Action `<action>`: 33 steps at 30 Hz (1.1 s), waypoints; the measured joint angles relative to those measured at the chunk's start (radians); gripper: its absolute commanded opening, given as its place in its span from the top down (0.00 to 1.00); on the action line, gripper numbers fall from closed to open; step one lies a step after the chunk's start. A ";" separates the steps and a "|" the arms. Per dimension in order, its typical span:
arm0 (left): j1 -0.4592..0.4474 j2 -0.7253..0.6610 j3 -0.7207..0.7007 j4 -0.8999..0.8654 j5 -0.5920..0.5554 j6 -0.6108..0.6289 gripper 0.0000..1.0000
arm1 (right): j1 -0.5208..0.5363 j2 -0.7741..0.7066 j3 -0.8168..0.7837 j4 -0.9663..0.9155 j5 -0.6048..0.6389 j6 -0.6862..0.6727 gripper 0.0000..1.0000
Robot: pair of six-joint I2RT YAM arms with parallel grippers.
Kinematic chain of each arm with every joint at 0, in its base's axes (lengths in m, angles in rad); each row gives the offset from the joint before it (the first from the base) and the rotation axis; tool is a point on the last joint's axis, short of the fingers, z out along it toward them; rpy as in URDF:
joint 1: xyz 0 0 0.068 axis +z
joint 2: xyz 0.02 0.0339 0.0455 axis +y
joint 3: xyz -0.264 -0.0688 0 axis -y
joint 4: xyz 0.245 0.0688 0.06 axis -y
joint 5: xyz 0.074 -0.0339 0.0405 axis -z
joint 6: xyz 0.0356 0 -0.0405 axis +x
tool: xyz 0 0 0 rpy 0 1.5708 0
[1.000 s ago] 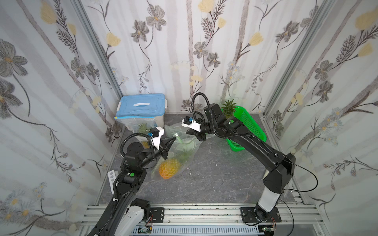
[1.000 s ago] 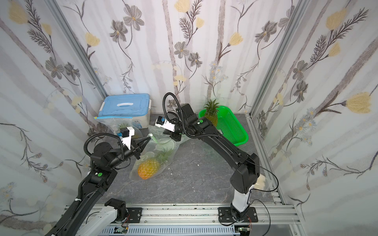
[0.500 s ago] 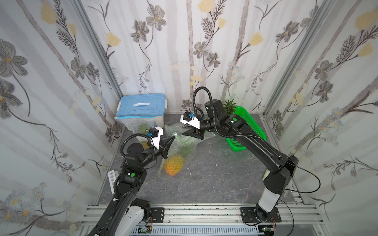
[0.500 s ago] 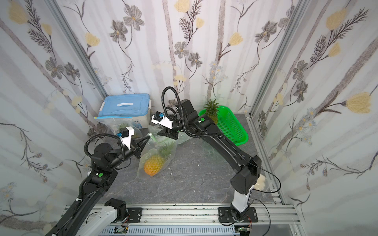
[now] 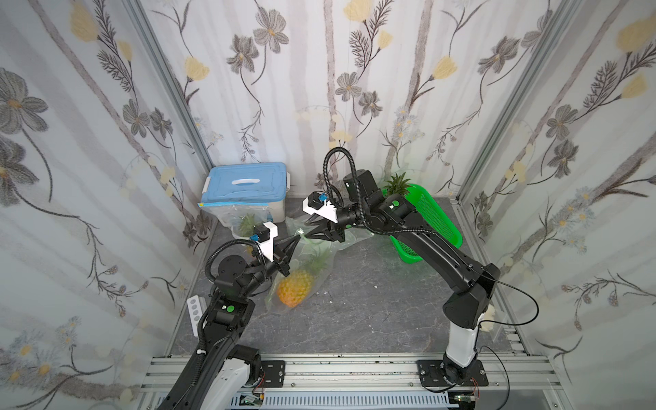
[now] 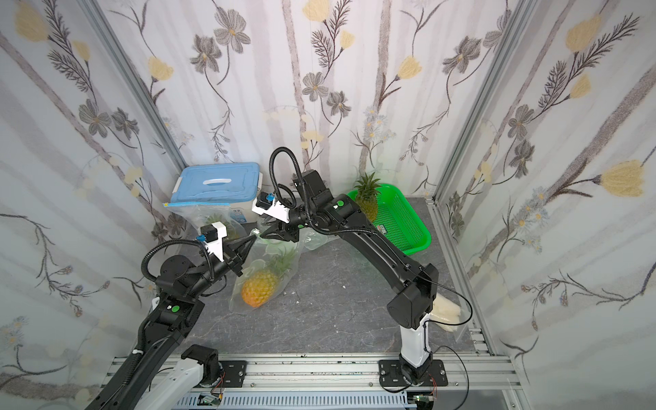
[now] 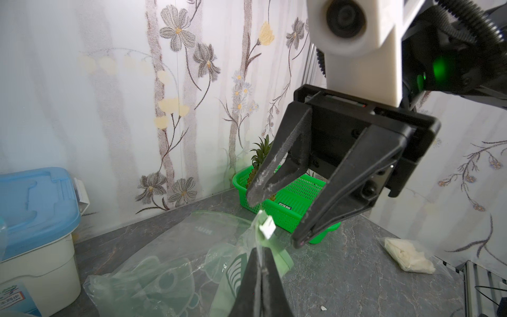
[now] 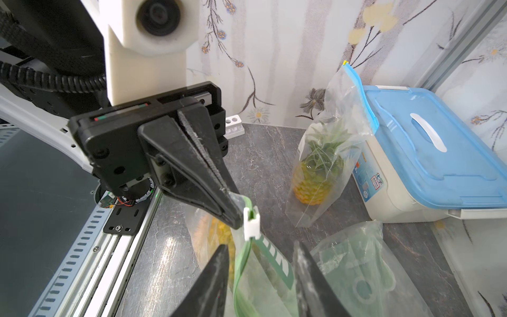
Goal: Open the zip-top bag and take out the pineapple
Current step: Unzip the zipper on the zipper food storage bag.
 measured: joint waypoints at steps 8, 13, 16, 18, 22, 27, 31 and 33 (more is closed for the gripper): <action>0.000 -0.001 -0.004 0.003 0.000 -0.012 1.00 | 0.001 0.006 0.023 -0.005 -0.007 0.008 0.69; 0.000 -0.010 -0.007 0.003 0.000 -0.014 1.00 | 0.001 0.024 0.048 -0.005 -0.007 0.018 0.69; 0.000 -0.013 -0.008 0.003 0.000 -0.014 1.00 | 0.010 0.038 0.064 -0.005 -0.007 0.019 0.71; 0.000 -0.014 -0.008 0.003 0.000 -0.014 1.00 | 0.024 0.045 0.070 -0.005 -0.007 0.026 0.73; 0.000 -0.014 -0.008 0.003 -0.002 -0.015 1.00 | 0.040 0.049 0.076 -0.006 -0.016 0.026 0.81; 0.000 -0.016 -0.011 0.003 -0.006 -0.015 1.00 | 0.039 0.049 0.080 -0.006 -0.016 0.026 0.82; 0.000 -0.026 -0.015 0.003 -0.010 -0.015 1.00 | 0.039 0.049 0.081 -0.006 -0.015 0.026 0.81; 0.000 -0.028 -0.016 0.002 -0.011 -0.015 1.00 | 0.039 0.050 0.081 -0.007 -0.014 0.026 0.80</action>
